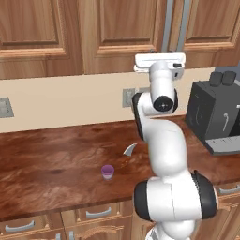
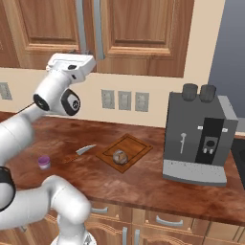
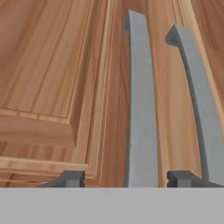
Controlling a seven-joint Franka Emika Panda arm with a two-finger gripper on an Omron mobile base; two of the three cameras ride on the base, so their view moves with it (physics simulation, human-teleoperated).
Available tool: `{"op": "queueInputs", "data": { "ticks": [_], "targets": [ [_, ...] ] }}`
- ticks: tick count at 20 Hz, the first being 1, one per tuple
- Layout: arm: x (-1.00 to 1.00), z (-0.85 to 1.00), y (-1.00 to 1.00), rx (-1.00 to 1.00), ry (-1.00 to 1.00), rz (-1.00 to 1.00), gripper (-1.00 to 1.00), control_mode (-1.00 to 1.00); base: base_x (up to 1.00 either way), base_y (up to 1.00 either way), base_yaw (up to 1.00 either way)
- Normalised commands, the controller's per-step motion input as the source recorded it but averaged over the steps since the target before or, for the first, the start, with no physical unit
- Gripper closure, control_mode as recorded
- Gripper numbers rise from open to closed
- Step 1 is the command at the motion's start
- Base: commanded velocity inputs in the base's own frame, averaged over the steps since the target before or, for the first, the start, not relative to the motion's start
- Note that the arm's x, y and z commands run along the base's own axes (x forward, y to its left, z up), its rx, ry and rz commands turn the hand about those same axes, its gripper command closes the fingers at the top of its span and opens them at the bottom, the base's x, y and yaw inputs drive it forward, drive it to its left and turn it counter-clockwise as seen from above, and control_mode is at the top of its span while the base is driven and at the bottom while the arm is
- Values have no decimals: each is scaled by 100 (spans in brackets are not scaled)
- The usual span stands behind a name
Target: Pick the bread, place it on the cutting board, pick the jam, place it on the counter, and close the cabinet.
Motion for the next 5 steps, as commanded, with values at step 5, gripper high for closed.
{"op": "queueInputs", "data": {
  "ticks": [5],
  "targets": [
    [21, 0, 0, 0, 1, 0, -100, -100, 0, 0, 0]
  ]
}}
